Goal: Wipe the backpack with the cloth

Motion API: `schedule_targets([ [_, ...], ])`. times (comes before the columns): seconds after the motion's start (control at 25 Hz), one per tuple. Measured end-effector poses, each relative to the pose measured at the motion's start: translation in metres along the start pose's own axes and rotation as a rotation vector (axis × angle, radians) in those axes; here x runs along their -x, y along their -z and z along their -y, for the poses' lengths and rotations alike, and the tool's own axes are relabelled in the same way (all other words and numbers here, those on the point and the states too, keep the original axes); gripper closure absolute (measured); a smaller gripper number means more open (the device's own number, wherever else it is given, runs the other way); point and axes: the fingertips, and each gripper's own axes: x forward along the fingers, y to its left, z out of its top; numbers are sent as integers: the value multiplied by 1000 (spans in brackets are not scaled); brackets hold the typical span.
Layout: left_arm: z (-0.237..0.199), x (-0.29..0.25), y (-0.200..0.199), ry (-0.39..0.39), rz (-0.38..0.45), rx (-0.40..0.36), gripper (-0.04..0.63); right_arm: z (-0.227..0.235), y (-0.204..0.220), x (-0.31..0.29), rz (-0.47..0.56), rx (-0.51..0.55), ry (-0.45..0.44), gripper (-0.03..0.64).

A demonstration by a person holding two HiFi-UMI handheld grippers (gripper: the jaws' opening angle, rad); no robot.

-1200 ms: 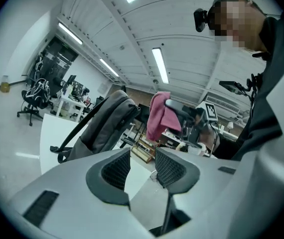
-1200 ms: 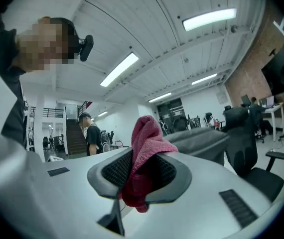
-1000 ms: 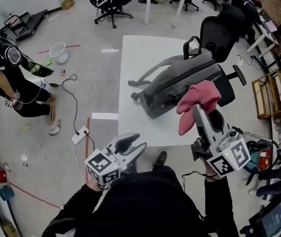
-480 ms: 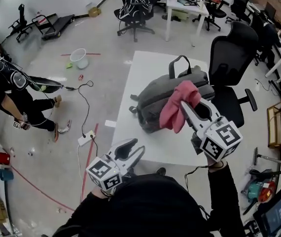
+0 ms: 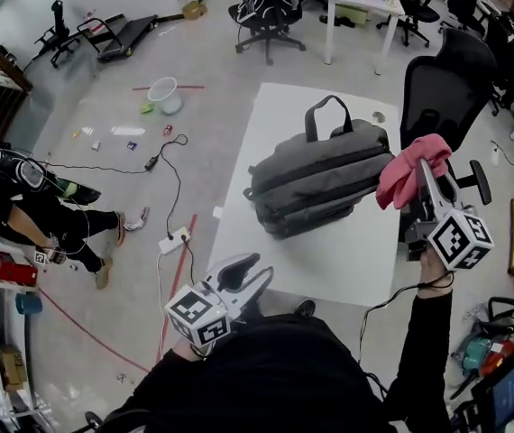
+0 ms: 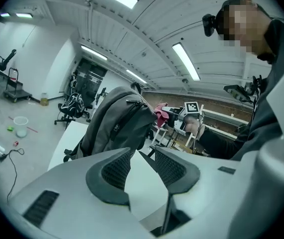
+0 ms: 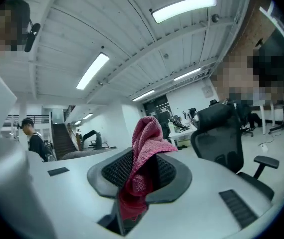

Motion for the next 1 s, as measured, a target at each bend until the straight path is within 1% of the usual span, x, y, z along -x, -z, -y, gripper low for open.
schedule_targets([
  [0.08,-3,-3,-5,17,1,-20,428,17,-8,2,11,51,80,520],
  [0.16,-11,-1,-12,29,10,-25,430,20,-21,3,38,107,132,520],
  [0.24,-23,4,-16,39,18,-8,430,6,-28,-1,48,173,143,519],
  [0.32,-36,10,-17,51,23,12,428,-21,-26,-11,29,241,112,520],
  [0.44,-51,15,-19,77,21,23,430,-75,-14,-26,-4,300,25,520],
  [0.56,-62,21,-22,107,18,28,430,-129,-4,-36,-28,325,-51,520],
  [0.64,-68,24,-24,125,14,35,430,-165,2,-40,-37,329,-118,520],
  [0.8,-82,31,-27,155,4,42,430,-249,14,-48,-69,329,-298,519],
  [0.88,-89,36,-26,167,1,45,430,-294,24,-48,-95,321,-402,520],
  [1.0,-100,41,-24,168,1,50,430,-349,36,-45,-114,255,-571,520],
])
